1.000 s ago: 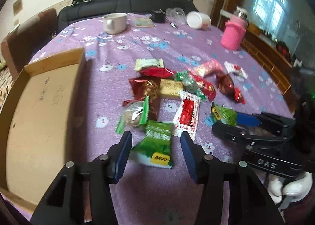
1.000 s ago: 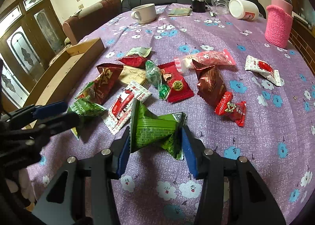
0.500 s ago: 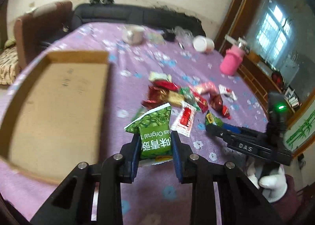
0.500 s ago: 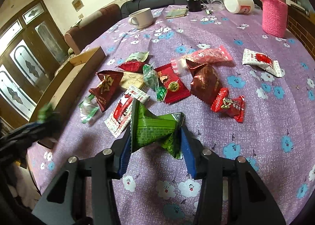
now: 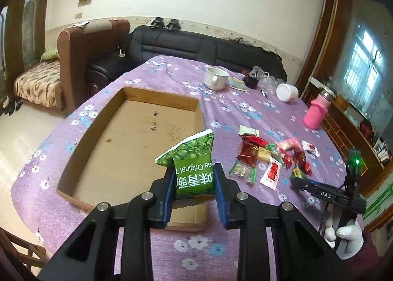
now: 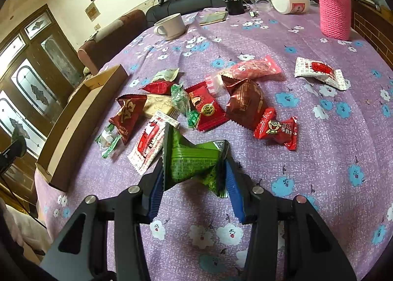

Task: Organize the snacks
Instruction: 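Carry the green bag with the right gripper into the cardboard tray and release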

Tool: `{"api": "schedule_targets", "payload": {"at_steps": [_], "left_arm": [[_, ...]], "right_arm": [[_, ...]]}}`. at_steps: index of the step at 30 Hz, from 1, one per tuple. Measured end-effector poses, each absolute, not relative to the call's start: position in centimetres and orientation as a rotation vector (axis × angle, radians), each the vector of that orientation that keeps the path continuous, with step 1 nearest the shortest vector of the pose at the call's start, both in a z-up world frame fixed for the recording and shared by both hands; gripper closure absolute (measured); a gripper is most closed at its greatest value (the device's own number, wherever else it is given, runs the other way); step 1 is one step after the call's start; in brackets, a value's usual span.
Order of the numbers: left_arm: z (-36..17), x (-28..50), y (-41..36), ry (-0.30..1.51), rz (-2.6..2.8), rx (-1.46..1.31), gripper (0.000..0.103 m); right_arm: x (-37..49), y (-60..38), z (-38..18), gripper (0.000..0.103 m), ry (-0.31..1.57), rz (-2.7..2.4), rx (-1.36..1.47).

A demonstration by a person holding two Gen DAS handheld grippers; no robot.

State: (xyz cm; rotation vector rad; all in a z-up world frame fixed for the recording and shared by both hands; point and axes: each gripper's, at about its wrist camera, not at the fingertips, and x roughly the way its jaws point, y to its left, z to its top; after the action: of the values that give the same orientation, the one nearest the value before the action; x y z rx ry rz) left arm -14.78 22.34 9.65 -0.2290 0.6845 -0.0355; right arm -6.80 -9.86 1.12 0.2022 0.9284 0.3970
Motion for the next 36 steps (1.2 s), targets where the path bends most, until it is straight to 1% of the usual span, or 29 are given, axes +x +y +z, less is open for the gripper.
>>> {"api": "schedule_targets", "payload": {"at_steps": [1,2,7,13,17,20,26,27,29,30,31,36], "left_arm": [[9.5,-14.7,22.7,0.678,-0.039,-0.242,0.074],[9.3,-14.5,23.2,0.67,-0.041,-0.257,0.074],[8.1,-13.2,25.7,0.679,-0.02,-0.283,0.074],[7.1,-12.1,28.0,0.708,0.0,-0.288,0.074],[6.8,-11.5,29.6,0.735,0.064,-0.256,0.074],[6.3,-11.0,31.3,0.759,0.117,-0.255,0.074],[5.2,-10.8,34.2,0.789,0.114,-0.312,0.073],[5.2,-10.9,34.4,0.785,0.104,-0.324,0.071],[5.3,-11.6,35.2,0.769,0.08,-0.368,0.064],[5.4,-11.9,35.5,0.761,0.075,-0.383,0.057],[5.5,-12.3,35.9,0.752,0.071,-0.399,0.053],[5.9,-13.9,36.9,0.718,0.054,-0.47,0.052]], "right_arm": [[-7.0,-9.9,1.3,0.058,0.917,0.394,0.203],[-7.3,-10.0,1.7,0.059,0.894,0.387,0.201],[-9.9,-10.0,4.3,0.059,0.762,0.32,0.132],[-10.3,-8.8,6.7,0.059,0.8,0.429,0.206],[-9.6,-3.8,9.2,0.059,0.818,0.594,0.197],[-8.8,2.4,10.1,0.059,0.888,0.766,0.195],[-8.1,15.3,7.5,0.059,1.029,0.93,0.076],[-8.1,17.5,6.7,0.058,1.051,0.937,0.047],[-8.1,20.0,5.5,0.058,1.068,0.939,0.003],[-8.1,21.1,4.9,0.058,1.078,0.936,-0.014],[-8.0,22.0,4.3,0.058,1.087,0.921,-0.027],[-8.2,22.9,4.2,0.054,1.08,0.896,-0.043]]}}
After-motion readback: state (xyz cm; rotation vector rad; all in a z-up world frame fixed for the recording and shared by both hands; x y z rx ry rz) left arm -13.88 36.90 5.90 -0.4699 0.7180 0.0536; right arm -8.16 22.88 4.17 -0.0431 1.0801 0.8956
